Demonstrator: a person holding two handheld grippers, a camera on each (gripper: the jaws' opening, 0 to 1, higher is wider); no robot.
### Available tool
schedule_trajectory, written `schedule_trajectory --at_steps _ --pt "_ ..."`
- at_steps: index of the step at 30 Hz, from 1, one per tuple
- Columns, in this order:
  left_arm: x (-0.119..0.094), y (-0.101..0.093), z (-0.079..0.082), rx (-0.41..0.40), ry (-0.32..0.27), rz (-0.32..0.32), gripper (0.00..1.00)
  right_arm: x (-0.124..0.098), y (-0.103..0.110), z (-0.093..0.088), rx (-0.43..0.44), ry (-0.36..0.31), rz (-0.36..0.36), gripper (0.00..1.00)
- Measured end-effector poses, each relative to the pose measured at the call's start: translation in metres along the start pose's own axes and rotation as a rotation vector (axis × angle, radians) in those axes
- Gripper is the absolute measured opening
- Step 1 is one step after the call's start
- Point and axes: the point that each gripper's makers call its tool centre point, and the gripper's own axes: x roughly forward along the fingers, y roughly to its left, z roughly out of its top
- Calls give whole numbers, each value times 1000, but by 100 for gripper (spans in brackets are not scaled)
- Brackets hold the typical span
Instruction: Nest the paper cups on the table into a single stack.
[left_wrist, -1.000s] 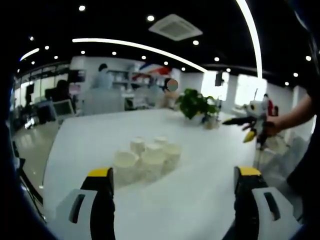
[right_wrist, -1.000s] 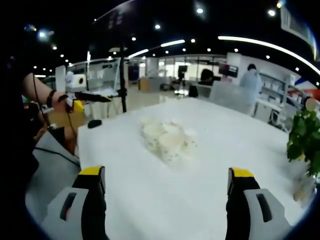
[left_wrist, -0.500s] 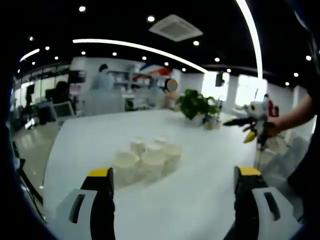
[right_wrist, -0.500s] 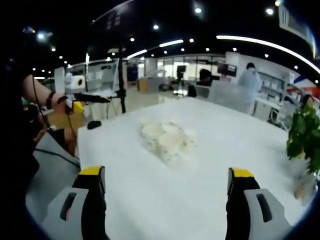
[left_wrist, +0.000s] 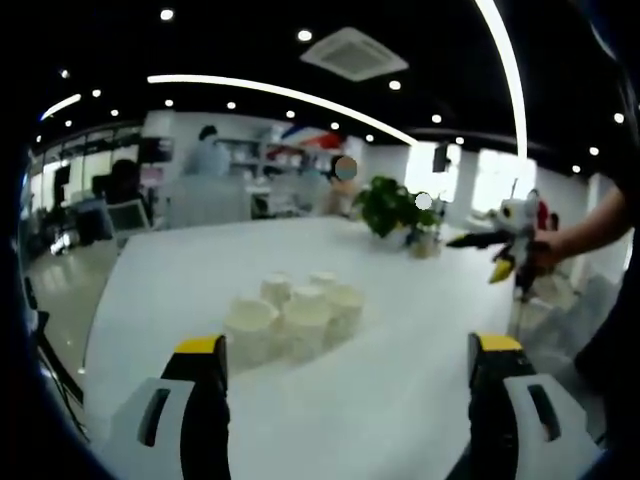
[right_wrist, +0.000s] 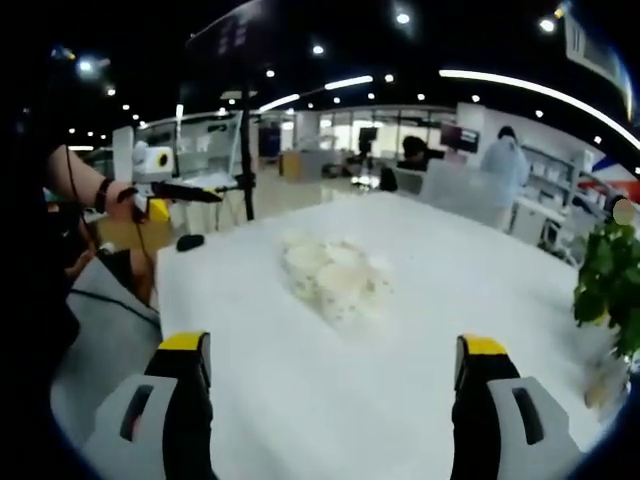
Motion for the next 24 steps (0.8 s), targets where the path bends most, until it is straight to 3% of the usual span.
schedule_trajectory --at_steps 8,24 --pt "4 -2 -2 -6 1 -5 100 2 -3 2 15 10 36 89" --pt "2 -1 -7 -26 4 11 100 27 -4 3 21 7 52 94"
